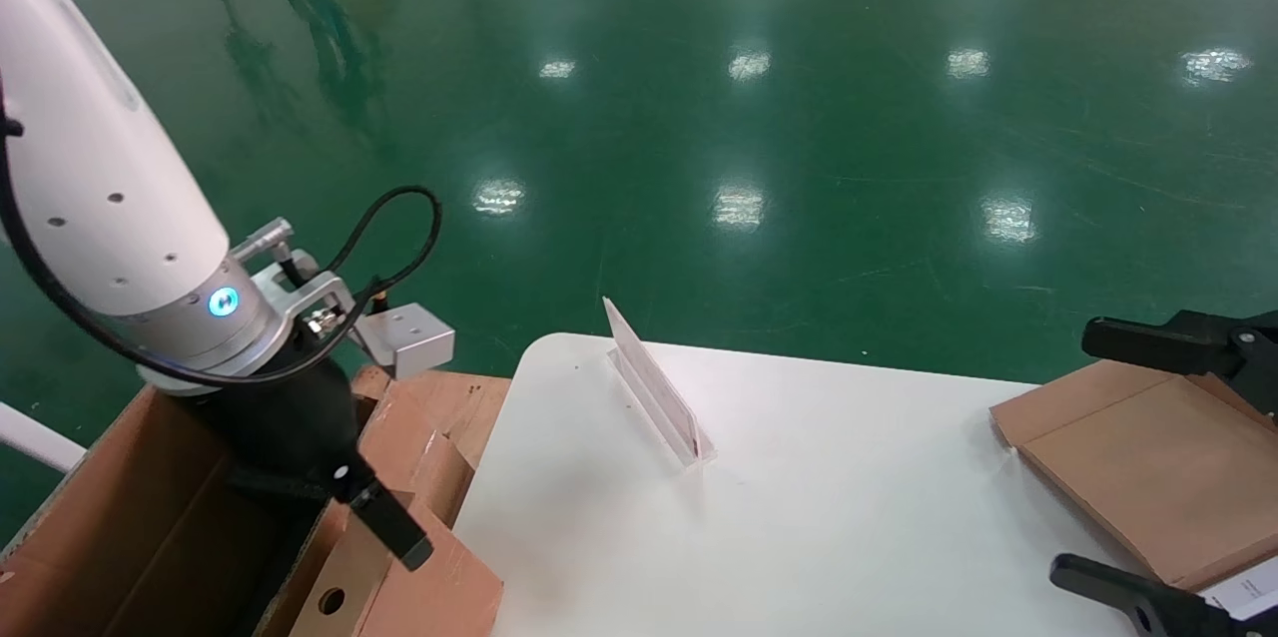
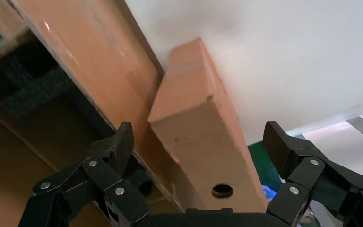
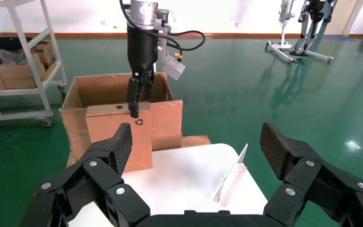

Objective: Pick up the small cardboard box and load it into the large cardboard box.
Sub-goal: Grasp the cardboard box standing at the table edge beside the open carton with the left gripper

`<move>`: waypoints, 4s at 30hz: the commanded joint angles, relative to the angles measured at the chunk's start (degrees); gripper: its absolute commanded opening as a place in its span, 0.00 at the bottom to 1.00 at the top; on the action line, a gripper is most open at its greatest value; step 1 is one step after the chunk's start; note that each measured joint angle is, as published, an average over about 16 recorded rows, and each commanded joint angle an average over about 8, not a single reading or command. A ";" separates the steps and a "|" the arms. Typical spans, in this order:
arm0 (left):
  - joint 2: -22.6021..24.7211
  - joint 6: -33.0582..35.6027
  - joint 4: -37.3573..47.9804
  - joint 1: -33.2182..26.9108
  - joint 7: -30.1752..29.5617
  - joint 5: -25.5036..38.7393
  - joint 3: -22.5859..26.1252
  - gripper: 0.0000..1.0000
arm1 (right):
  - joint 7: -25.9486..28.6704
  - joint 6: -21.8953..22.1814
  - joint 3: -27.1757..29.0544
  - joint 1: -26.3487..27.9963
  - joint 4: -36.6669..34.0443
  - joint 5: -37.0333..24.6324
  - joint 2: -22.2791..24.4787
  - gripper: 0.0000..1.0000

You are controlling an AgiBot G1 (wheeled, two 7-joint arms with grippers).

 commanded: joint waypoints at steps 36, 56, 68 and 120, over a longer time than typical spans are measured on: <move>-3.31 -1.85 0.00 2.43 -1.22 -5.52 5.88 0.62 | 0.00 0.00 0.00 0.00 0.00 0.00 0.00 1.00; -3.32 -2.10 0.02 3.01 -0.95 -5.58 6.08 0.00 | 0.00 0.01 0.00 -0.01 -0.02 0.01 0.01 0.00; -3.30 -2.10 0.02 2.99 -0.96 -5.52 6.07 0.00 | 0.00 0.01 0.00 -0.01 -0.02 0.01 0.01 0.50; -13.84 1.90 0.84 -19.79 7.99 -2.84 -13.15 0.00 | 0.00 0.01 0.00 -0.01 -0.02 0.01 0.01 1.00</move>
